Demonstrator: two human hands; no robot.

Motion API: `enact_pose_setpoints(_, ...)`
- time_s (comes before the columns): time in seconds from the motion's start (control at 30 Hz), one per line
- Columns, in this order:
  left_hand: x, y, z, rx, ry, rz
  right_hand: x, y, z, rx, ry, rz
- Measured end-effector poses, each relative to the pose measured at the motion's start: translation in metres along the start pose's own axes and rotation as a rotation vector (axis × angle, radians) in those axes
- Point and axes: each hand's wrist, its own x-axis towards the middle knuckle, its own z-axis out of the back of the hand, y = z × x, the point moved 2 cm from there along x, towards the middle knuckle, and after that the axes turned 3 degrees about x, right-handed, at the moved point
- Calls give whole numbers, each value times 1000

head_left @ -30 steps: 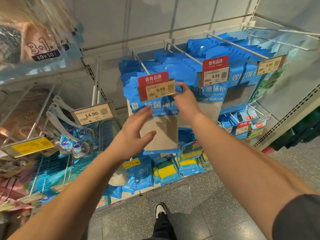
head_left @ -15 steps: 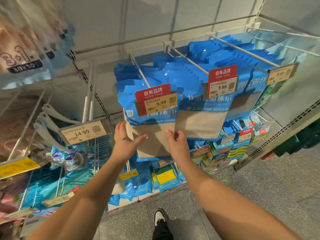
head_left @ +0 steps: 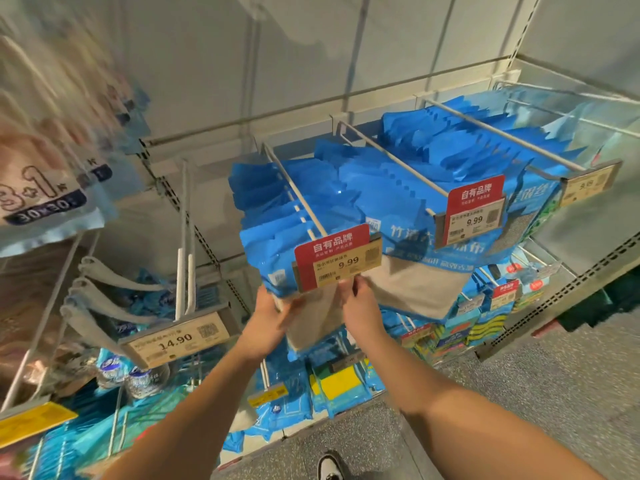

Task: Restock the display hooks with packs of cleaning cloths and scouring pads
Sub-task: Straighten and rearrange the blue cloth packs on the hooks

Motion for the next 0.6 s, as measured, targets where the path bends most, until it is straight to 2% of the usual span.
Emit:
enact_pose_setpoints(0.07,-4,-9,-14,-36,37,-42,7,5,2,-24,-16,6)
enact_pose_setpoints(0.3,10,11,-6,-38,-9,-31,-4,6,4,-52,-45,-38)
enact_pose_setpoints(0.6,-31,4,-4,-4,-49,187,-65,2,29,-190,-70,-44)
